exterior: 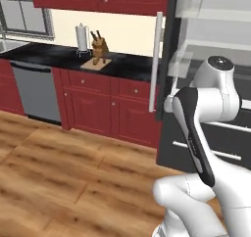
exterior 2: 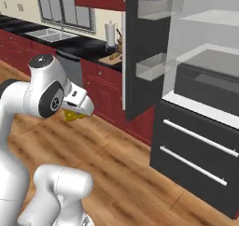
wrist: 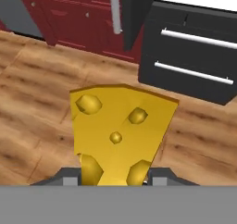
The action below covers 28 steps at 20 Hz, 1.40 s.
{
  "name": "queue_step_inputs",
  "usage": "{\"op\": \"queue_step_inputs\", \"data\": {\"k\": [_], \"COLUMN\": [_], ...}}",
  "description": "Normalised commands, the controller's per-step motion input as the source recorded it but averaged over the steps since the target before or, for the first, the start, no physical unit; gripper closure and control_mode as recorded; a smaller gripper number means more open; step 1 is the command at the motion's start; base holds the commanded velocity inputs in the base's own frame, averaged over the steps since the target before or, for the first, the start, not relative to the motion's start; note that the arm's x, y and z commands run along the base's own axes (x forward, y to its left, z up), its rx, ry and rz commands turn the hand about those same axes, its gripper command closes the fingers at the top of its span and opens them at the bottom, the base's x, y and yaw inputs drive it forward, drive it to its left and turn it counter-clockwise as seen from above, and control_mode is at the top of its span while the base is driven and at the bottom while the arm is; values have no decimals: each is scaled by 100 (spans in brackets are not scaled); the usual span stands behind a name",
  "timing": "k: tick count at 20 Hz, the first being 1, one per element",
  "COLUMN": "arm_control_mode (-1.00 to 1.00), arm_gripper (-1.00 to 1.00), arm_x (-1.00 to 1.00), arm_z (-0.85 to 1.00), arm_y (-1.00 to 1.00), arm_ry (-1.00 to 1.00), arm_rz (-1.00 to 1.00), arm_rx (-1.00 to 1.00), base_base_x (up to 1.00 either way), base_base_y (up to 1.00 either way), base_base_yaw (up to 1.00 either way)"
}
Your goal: Retrieve the sausage and cheese from the fridge and place them on the cutting board on the counter.
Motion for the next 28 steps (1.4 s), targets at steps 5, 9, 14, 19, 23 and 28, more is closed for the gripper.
{"op": "queue_step_inputs", "data": {"k": [5, 9, 14, 19, 23, 28], "arm_control_mode": [100, 100, 100, 100, 100, 100], "arm_gripper": [100, 100, 100, 100, 100, 100], "arm_x": [0, 0, 0, 0, 0, 0], "arm_z": [0, 0, 0, 0, 0, 0], "arm_y": [0, 0, 0, 0, 0, 0], "arm_ry": [0, 0, 0, 0, 0, 0], "arm_rz": [0, 0, 0, 0, 0, 0], "arm_rx": [0, 0, 0, 0, 0, 0], "base_base_x": [14, 56, 62, 77, 86, 76], "base_base_y": [59, 78, 77, 50, 5, 2], "base_base_yaw": [31, 0, -1, -13, -19, -28]}}
